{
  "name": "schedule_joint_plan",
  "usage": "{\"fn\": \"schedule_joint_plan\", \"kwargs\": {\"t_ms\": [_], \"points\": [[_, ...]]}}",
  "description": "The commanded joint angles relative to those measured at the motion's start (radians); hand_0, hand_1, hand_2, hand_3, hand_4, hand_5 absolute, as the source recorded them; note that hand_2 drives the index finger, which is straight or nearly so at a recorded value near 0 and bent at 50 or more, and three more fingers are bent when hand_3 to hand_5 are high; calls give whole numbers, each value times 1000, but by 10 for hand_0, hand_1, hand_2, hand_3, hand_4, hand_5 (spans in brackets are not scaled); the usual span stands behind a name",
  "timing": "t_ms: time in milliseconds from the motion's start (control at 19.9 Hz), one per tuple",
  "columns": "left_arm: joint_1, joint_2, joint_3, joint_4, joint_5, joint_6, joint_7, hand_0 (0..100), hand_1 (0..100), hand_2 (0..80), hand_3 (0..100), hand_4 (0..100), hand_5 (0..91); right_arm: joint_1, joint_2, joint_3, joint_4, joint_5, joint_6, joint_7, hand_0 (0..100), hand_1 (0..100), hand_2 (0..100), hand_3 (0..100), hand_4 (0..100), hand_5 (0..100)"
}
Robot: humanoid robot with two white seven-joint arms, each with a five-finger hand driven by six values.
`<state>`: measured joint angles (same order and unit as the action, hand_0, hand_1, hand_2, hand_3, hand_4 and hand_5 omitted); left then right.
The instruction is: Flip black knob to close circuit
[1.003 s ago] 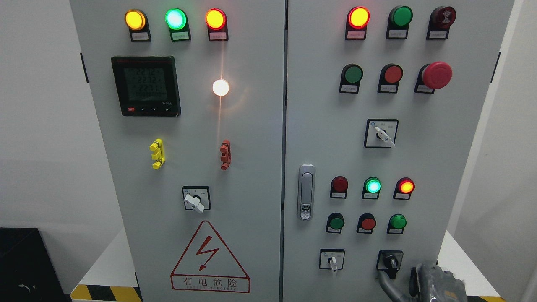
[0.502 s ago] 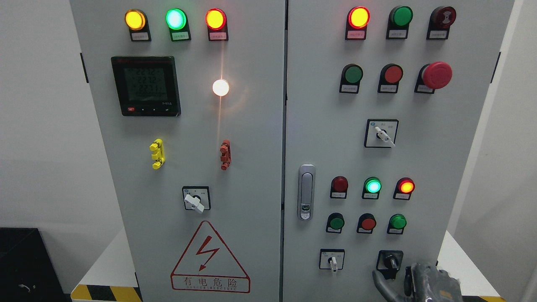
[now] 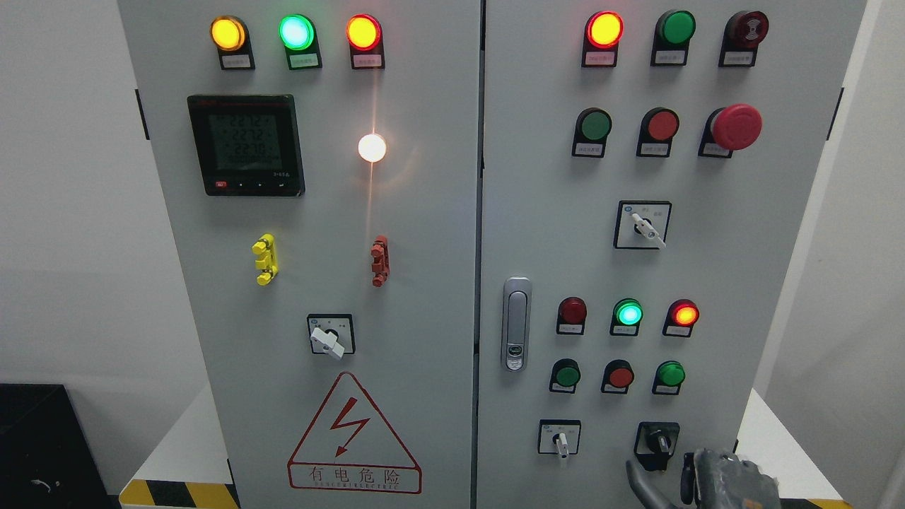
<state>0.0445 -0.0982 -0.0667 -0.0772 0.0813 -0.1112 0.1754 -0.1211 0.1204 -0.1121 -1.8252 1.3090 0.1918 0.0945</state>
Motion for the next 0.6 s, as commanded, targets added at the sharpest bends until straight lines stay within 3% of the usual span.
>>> {"fn": "schedule_joint_plan", "kwargs": {"t_ms": [0,201,351,552], "points": [[0,0,1,-1,0,-1,1,120,556,0,0,0,0,67,15,58,-97,-121,6,-39,0,0,839,1000,949,935],[0,0,1,-1,0,-1,-1,120,556,0,0,0,0,158,12,114,-137,-194,20,-102,0,0,787,1000,899,826],[0,0,1,0,0,-1,-1,120,556,0,0,0,0,190,12,134,-154,-365,14,-157,0,0,739,1000,882,793],[0,0,1,0,0,-1,-1,120,556,0,0,0,0,236,8,135,-174,-624,-18,-237,0,11,632,868,772,670]]}}
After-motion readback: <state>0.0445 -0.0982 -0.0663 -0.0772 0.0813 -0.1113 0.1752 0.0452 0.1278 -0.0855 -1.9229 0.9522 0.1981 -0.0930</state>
